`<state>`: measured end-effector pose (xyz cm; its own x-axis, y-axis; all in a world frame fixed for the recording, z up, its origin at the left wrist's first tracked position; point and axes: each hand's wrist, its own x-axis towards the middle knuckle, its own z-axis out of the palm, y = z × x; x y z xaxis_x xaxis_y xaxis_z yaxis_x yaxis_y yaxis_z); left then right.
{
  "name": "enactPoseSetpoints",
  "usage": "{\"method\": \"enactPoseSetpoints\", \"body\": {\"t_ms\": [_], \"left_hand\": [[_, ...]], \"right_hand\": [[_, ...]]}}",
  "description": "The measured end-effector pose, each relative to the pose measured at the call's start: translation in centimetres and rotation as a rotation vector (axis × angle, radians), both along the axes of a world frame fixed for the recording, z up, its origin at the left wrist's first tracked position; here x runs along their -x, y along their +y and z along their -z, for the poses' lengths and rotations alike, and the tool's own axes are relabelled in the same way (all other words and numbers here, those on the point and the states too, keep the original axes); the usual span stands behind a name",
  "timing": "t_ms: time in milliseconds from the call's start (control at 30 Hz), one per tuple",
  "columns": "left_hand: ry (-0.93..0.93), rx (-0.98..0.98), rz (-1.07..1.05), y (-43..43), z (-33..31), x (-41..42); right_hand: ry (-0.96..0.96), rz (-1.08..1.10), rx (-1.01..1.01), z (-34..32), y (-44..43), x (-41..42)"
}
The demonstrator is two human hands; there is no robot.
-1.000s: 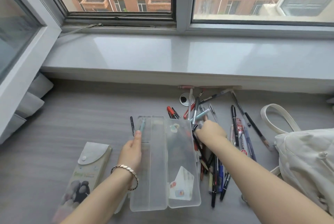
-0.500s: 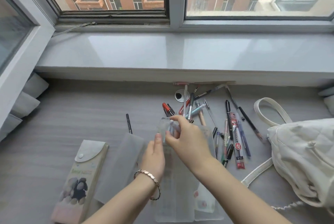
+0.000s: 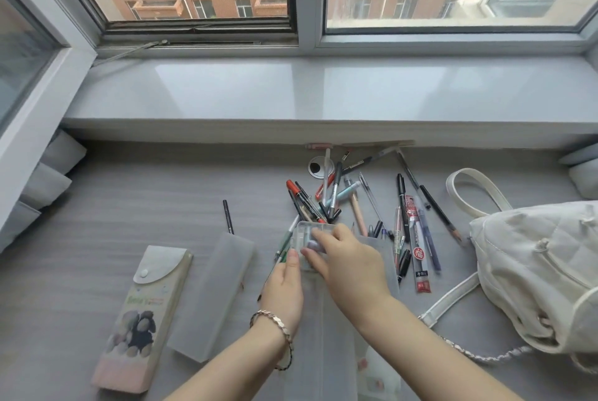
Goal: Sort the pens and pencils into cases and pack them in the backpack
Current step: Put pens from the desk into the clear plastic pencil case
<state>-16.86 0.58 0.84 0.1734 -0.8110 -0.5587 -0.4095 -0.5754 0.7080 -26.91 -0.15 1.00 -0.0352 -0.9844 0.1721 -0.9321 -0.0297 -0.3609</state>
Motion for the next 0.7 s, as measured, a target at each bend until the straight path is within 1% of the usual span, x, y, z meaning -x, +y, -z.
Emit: {"method": "enactPoseSetpoints", "body": {"t_ms": [33, 67, 100, 133, 167, 200, 300, 467, 500, 533, 567, 700], "left_hand": [[0.007, 0.011, -0.003, 0.0, 0.1, -0.1], [0.013, 0.026, -0.007, -0.1, 0.1, -0.2], [0.021, 0.039, -0.009, -0.1, 0.1, -0.3], [0.026, 0.053, -0.007, -0.2, 0.0, -0.5], [0.023, 0.064, -0.003, -0.2, 0.0, -0.6], [0.018, 0.07, 0.003, -0.2, 0.0, -0.7], [0.014, 0.055, 0.021, -0.1, 0.3, -1.0], [0.032, 0.06, 0.041, 0.1, 0.2, -0.9], [0.035, 0.06, 0.044, 0.1, 0.2, -0.9], [0.037, 0.057, 0.049, 0.1, 0.1, -0.8], [0.042, 0.06, 0.058, 0.1, 0.1, -0.7], [0.043, 0.123, 0.074, 0.1, 0.3, -0.8]], "right_hand": [[-0.049, -0.014, -0.019, -0.3, 0.2, 0.0], [-0.156, -0.012, -0.059, -0.6, 0.1, 0.3], [-0.304, 0.01, -0.128, -1.1, -0.2, 0.6], [-0.497, 0.012, -0.186, -1.5, -0.4, 0.9], [-0.649, 0.024, -0.21, -2.0, -0.6, 1.2], [-0.717, 0.036, -0.185, -2.3, -0.8, 1.4], [-0.765, 0.059, -0.149, -2.8, -1.3, 1.8], [-1.07, 0.028, -0.275, -3.1, -1.6, 1.3], [-1.12, 0.031, -0.274, -2.9, -1.5, 1.0], [-1.13, 0.033, -0.255, -2.6, -1.4, 0.8], [-1.089, 0.035, -0.226, -2.4, -1.3, 0.6], [-0.834, 0.014, -0.086, -1.7, -1.1, 0.0]]}}
